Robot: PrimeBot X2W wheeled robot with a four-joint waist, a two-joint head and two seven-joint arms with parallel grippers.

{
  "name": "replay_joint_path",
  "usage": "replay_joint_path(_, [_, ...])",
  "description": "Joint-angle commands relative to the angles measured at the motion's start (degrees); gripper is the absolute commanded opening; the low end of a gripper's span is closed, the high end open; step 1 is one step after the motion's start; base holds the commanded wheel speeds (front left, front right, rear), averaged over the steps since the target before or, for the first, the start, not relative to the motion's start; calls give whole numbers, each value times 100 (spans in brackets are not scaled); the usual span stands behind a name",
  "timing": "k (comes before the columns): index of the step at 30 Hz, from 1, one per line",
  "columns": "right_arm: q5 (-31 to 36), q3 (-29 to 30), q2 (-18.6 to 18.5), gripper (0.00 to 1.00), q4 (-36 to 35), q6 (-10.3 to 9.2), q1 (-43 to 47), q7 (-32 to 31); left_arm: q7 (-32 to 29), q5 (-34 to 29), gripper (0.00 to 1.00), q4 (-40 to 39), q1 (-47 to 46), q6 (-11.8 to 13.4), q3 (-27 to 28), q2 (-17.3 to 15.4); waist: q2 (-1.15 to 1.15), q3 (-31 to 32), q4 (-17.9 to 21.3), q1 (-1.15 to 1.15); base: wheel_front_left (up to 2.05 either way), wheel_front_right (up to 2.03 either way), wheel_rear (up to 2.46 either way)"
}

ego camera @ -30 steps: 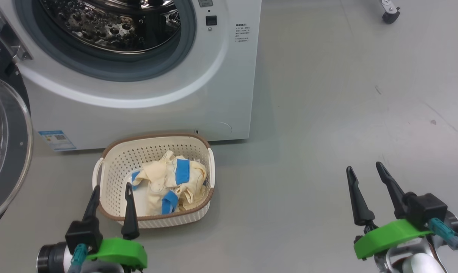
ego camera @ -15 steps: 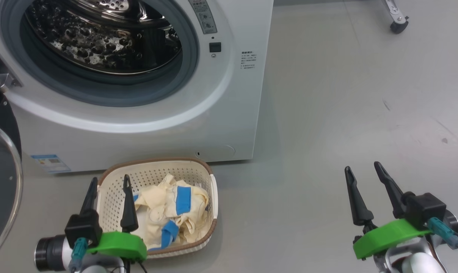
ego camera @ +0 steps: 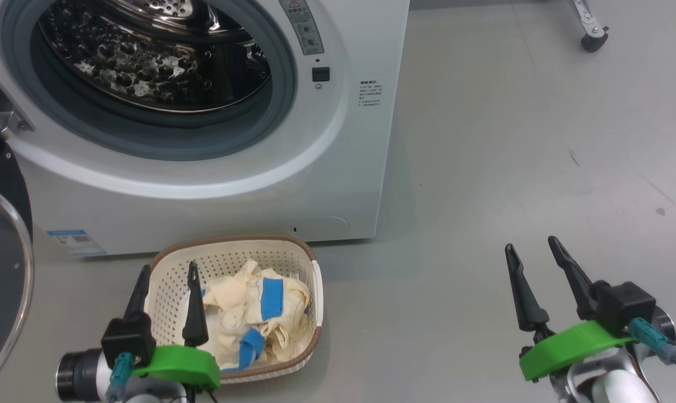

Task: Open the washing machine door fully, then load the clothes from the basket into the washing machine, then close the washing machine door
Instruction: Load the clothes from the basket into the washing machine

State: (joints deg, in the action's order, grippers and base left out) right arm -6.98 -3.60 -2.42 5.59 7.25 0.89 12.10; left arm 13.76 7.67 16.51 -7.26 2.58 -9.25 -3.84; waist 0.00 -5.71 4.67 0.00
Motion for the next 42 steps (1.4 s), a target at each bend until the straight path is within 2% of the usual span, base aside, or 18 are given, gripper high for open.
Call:
replay_joint_path(1, [-29, -121, -45, 100, -156, 24, -226, 71, 33, 32, 100, -156, -206, 22, 172, -120, 0, -9, 1, 0, 0, 0, 0])
replay_joint_path(14, [-22, -108, -45, 100, -121, 24, -262, 91, 23, 119, 100, -116, -249, 51, 121, -126, 0, -47, -11, 0, 0, 0, 0])
replay_joint_path(21, [-36, -131, -45, 100, -202, 24, -333, 82, -320, 323, 100, 141, -425, -240, -87, -91, 0, -326, -32, 0, 0, 0, 0])
replay_joint_path(28, [-53, -234, -45, 100, -263, 24, -622, 108, -887, 554, 100, 968, -1075, -643, -450, -14, 0, -985, -3, 0, 0, 0, 0])
replay_joint_path(33, [-82, -353, -45, 100, -277, 24, -909, 153, -1154, 814, 100, 1919, -1750, -871, -729, 41, 0, -1555, 82, 0, 0, 0, 0])
replay_joint_path(42, [-276, -633, -45, 100, -283, 24, -1508, 253, -1234, 1291, 100, 3694, -3026, -998, -977, 46, 0, -2561, 484, 0, 0, 0, 0])
